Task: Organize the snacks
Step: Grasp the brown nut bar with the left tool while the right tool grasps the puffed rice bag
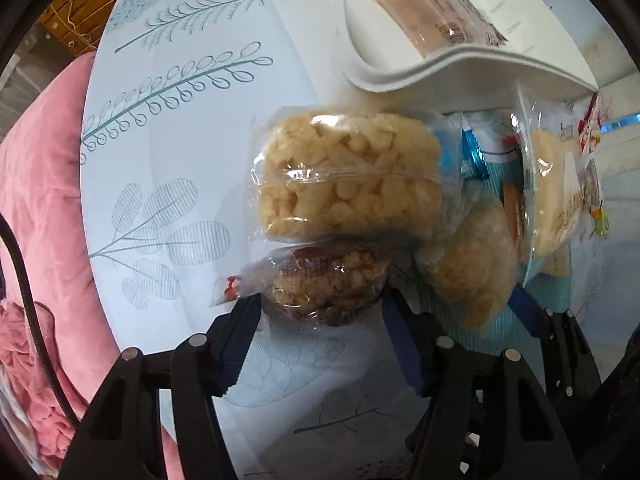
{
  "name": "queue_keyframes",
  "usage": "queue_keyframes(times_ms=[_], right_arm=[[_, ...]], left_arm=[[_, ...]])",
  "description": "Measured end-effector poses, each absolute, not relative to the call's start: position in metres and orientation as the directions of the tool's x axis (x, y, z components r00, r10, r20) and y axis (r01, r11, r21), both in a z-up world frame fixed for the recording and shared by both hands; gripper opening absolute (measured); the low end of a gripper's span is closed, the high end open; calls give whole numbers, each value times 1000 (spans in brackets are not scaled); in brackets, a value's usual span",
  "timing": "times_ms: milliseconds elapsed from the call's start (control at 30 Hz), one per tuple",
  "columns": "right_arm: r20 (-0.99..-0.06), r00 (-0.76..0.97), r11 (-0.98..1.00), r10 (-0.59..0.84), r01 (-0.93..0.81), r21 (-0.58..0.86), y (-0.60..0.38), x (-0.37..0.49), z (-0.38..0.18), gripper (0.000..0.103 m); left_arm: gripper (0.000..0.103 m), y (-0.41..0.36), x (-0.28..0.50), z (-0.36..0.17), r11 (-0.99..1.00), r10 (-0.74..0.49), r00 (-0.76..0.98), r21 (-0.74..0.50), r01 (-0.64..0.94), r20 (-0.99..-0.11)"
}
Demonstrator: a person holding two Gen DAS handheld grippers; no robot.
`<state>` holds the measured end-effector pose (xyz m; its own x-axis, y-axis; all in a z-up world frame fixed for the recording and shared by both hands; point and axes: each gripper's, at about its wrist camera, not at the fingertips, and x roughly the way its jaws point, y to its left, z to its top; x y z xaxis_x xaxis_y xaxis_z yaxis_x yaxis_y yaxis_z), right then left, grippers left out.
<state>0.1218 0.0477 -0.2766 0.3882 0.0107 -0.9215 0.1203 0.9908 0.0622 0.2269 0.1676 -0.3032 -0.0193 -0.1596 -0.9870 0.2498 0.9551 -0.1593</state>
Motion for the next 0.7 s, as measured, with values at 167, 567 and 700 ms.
queue_keyframes(times_ms=[167, 567, 700], right_arm=[[-929, 371, 985, -4, 164, 61, 40, 124, -274, 59], [-949, 294, 960, 117, 213, 185, 19, 114, -264, 38], [-945, 280, 948, 169, 218, 234, 24, 109, -260, 37]], left_arm=[[55, 175, 229, -304, 951, -182, -45, -188, 244, -982], [3, 211, 222, -301, 952, -233, -116, -251, 177, -965], [5, 220, 223, -294, 951, -258, -103, -271, 148, -961]])
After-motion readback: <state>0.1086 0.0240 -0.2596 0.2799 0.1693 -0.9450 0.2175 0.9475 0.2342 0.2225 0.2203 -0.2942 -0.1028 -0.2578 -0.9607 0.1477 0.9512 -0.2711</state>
